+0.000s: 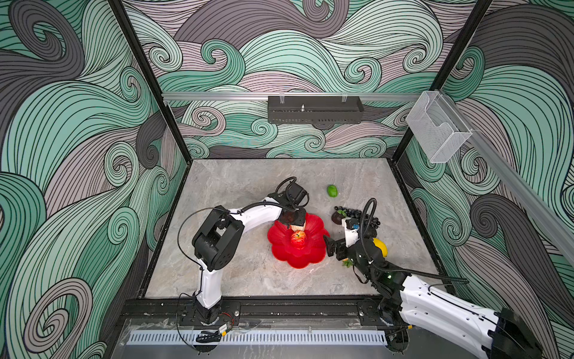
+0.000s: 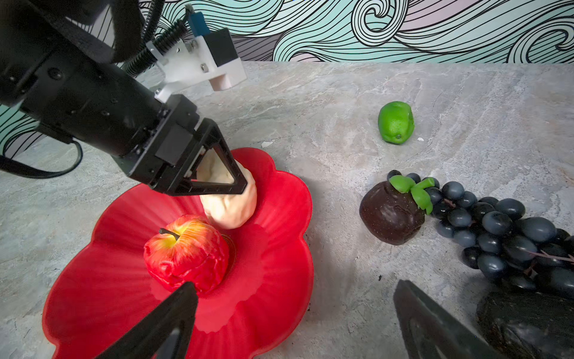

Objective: Place and organize the fake fruits in the fruit bowl
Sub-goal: 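Lower the pear into the bowl beside the apple with the left gripper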

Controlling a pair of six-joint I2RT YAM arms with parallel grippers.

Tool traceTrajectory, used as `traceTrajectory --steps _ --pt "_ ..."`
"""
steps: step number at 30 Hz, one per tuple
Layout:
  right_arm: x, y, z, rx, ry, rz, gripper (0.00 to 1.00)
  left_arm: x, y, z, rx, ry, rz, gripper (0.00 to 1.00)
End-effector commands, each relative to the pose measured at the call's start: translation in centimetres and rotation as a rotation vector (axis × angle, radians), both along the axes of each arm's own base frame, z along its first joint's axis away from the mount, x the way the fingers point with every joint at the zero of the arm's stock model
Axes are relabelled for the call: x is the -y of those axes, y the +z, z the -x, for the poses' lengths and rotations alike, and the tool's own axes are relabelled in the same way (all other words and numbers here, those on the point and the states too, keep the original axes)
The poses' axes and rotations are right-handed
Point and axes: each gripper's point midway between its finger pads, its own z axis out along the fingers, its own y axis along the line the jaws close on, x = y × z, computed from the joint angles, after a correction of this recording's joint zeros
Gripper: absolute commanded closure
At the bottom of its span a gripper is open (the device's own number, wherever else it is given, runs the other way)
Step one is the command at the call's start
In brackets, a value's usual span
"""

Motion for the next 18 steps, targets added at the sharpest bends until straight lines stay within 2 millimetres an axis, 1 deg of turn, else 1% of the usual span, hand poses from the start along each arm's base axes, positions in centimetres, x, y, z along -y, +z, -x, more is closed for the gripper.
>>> traceTrajectory --steps 1,5,9,15,18 --pt "0.2 0.4 -0.4 0.013 -0.029 -0.022 0.01 0.9 0.1 -0.3 -0.006 -0.022 0.014 0.5" --pt "0.3 0.3 -0.5 0.011 -0.031 -0.021 0.01 0.9 -0.6 0.1 -0.025 -0.025 0.009 0.49" --pt "0.2 0.3 -0.5 0.01 -0.031 -0.022 0.01 0.9 -0.8 0.4 -0.038 -0.028 0.017 0.46" --pt "0.3 0.2 -0.5 0.009 -0.034 -0.021 0.01 0.8 -0.2 0.6 -0.035 -0.034 0.025 0.45" --pt "0.2 0.2 -0.5 0.008 -0.034 -0.02 0.01 0.8 0.1 0.8 -0.034 -0.041 0.029 0.42"
